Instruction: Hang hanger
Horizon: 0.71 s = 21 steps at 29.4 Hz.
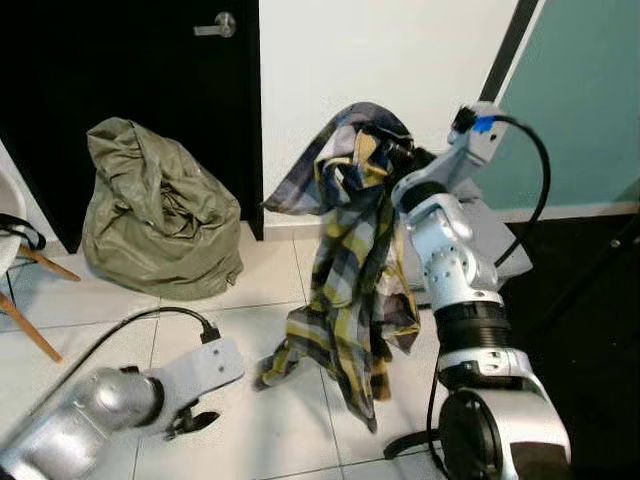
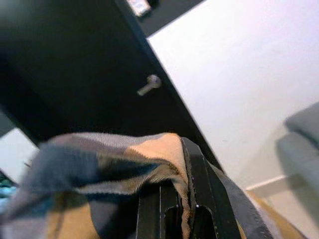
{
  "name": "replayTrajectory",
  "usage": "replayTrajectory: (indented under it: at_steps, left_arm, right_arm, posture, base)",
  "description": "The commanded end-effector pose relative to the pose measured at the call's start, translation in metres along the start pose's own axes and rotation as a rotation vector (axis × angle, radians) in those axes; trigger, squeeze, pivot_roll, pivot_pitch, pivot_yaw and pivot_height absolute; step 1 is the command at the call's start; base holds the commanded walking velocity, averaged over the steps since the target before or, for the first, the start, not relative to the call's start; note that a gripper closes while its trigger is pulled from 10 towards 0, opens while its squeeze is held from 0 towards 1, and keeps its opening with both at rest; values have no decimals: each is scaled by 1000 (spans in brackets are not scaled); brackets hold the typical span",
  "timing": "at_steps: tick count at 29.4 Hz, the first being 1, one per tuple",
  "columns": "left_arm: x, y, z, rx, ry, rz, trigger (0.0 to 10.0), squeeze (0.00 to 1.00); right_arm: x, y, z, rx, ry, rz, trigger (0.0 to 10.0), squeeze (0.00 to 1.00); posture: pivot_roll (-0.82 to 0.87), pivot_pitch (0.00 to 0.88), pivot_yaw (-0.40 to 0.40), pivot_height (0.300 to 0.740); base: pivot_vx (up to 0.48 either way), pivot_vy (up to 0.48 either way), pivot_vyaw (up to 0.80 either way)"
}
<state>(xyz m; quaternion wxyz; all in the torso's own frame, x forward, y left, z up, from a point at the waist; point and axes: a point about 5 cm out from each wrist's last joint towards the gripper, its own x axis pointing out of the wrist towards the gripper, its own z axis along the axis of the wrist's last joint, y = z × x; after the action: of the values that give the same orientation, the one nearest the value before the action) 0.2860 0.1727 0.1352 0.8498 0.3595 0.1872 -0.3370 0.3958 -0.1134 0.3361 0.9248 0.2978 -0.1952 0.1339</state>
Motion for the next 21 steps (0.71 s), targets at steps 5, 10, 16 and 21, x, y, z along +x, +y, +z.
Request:
replayTrajectory:
  at_steps: [5,10,16,21]
  left_arm:
    - [39,-2,18,-48,-186,221,10000,0]
    - [54,-9,37,-84,-306,240,10000,0]
    - [66,-9,32,-138,-301,275,10000,0]
    - [71,-1,23,-169,-273,361,10000,0]
  right_arm:
    - [4,23,1,155,71,36,0,0]
    - [-1,36,-6,185,183,131,0,0]
    - [-11,48,-9,292,279,227,0,0]
    - [-15,57,-3,395,303,277,0,0]
  posture:
    - [7,172,-82,740]
    - [-9,167,-75,740]
    - [-21,167,-68,740]
    - [-24,168,-67,740]
  base:
    - [0,0,0]
    - [0,0,0]
    - [0,0,0]
    - [0,0,0]
